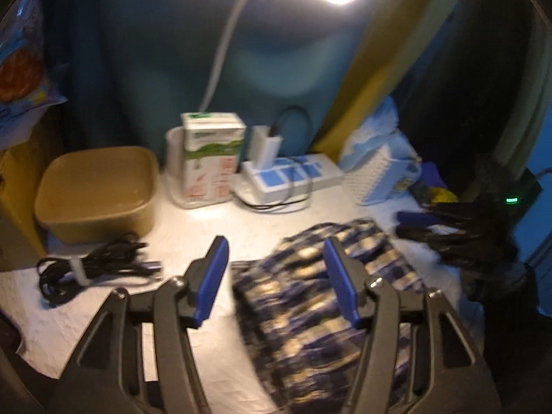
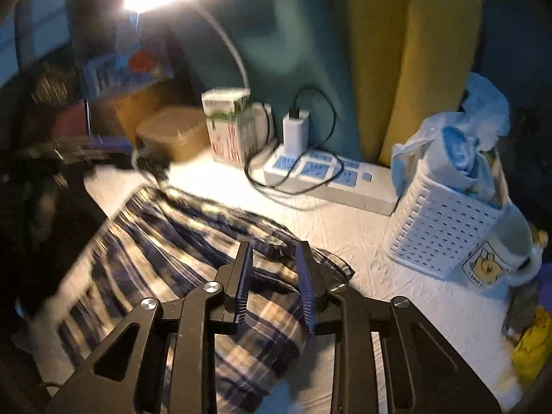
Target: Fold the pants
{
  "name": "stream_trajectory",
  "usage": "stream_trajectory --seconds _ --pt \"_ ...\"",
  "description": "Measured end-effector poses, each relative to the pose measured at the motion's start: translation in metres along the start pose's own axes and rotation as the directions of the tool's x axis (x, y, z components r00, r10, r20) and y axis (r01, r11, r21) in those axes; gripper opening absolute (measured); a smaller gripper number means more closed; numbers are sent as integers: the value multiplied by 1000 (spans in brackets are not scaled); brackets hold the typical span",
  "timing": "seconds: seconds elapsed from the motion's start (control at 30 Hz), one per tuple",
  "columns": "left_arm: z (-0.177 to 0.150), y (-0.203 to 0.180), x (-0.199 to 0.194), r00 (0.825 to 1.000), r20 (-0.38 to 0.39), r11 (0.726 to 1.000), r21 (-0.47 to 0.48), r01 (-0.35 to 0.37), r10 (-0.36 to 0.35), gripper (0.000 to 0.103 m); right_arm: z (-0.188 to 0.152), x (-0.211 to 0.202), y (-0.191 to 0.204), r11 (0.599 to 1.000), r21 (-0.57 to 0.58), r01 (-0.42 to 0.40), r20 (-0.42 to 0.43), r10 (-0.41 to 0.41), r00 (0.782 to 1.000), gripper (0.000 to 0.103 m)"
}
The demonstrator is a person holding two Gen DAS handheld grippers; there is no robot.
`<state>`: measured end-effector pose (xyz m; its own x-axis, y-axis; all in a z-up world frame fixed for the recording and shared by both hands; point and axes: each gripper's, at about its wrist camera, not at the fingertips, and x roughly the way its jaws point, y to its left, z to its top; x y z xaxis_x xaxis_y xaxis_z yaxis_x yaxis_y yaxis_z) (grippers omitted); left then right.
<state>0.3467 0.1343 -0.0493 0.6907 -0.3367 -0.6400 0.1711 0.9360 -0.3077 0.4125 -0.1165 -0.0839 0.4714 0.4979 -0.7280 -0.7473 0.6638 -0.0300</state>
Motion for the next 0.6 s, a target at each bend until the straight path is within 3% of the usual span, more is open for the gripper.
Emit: stream_trajectory --seconds 0.1,0.17,0.23,0.43,0.6 --pt "-9 -19 27 992 -102 995 64 77 -70 59 -3 31 -10 999 28 -22 -62 24 998 20" --pt "-17 -26 55 983 -180 993 101 54 -35 59 -3 51 -21 998 60 -34 -90 40 995 20" --pt "-24 -21 83 974 -221 992 125 -16 44 59 -2 62 -28 996 80 -46 -99 53 994 20" --pt "-22 -11 104 973 -225 995 91 -39 59 59 5 85 -33 997 57 -43 -116 49 992 20" --pt "-24 -5 101 971 -235 997 69 -31 47 59 9 84 -40 996 82 -30 -69 36 997 25"
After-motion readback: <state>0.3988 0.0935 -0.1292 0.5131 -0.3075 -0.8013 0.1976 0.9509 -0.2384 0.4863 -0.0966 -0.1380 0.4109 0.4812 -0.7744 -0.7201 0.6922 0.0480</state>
